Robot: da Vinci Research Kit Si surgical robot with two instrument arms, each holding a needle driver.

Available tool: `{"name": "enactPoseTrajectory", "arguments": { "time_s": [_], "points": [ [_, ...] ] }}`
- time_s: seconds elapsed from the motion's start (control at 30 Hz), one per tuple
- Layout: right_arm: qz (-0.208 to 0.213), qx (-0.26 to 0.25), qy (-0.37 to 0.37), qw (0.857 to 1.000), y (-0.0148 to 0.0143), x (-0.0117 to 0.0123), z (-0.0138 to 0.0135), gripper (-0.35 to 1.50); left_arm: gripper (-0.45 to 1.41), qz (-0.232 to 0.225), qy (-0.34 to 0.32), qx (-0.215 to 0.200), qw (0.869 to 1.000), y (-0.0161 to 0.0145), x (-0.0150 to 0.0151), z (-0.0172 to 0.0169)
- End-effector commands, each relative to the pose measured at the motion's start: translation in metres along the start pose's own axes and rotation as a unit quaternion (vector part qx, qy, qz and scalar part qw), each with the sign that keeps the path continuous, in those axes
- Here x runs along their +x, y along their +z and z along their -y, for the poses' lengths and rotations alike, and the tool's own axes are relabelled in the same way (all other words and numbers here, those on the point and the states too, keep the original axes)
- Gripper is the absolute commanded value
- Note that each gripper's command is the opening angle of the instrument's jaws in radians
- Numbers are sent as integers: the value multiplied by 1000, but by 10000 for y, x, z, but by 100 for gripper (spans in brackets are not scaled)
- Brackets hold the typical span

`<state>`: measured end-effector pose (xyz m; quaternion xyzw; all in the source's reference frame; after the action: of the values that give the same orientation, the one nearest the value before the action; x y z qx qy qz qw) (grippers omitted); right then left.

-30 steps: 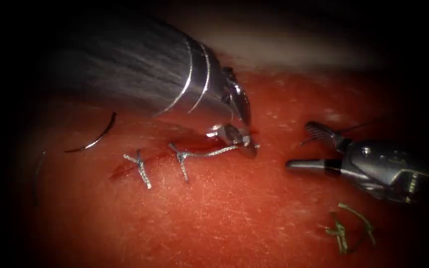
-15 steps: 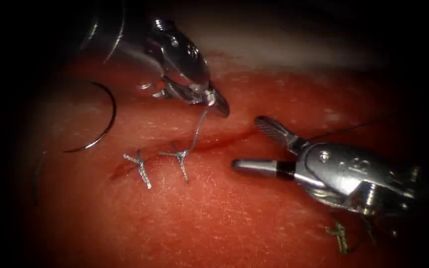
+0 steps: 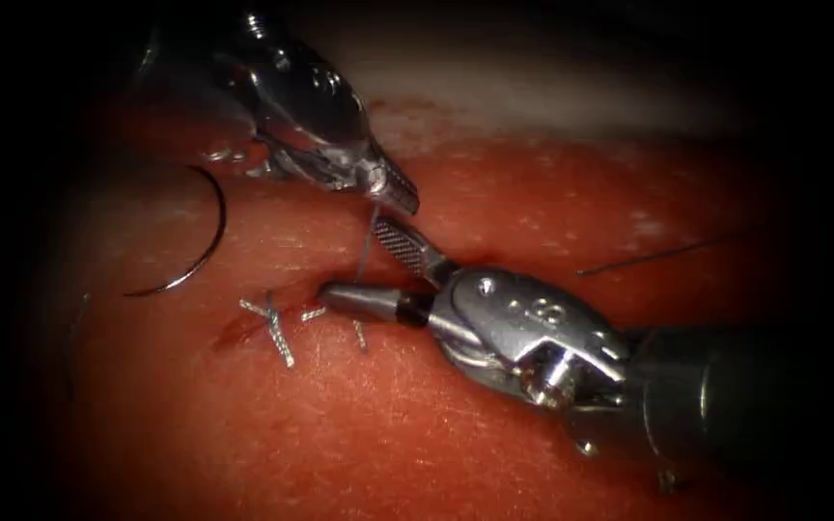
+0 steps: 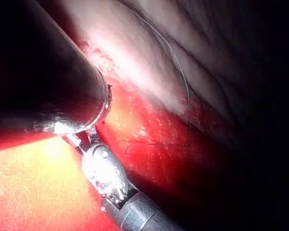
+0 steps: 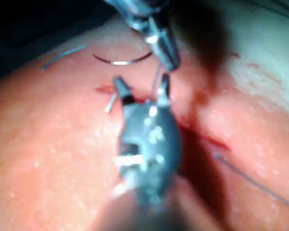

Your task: Wound Closure

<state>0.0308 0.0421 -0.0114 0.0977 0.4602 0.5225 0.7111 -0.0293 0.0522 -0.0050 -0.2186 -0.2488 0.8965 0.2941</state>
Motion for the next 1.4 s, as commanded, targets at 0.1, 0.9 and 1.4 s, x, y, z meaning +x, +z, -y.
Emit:
{"name": "enactPoseTrajectory", "arguments": {
  "time_s": [0.1, 0.9, 1.4],
  "points": [
    [-1, 0, 1, 1000, 16, -6, 2, 140, -35, -1, 0, -1, 1000, 9, 1, -1],
    [-2, 27, 0, 1000, 58, -11, 6, 123, -35, -3, -2, -3, 1000, 8, 2, -5],
    [-53, 10, -60, 997, 52, 5, 2, 125, -35, -6, 1, -12, 1000, -8, -3, -9]
  ]
}}
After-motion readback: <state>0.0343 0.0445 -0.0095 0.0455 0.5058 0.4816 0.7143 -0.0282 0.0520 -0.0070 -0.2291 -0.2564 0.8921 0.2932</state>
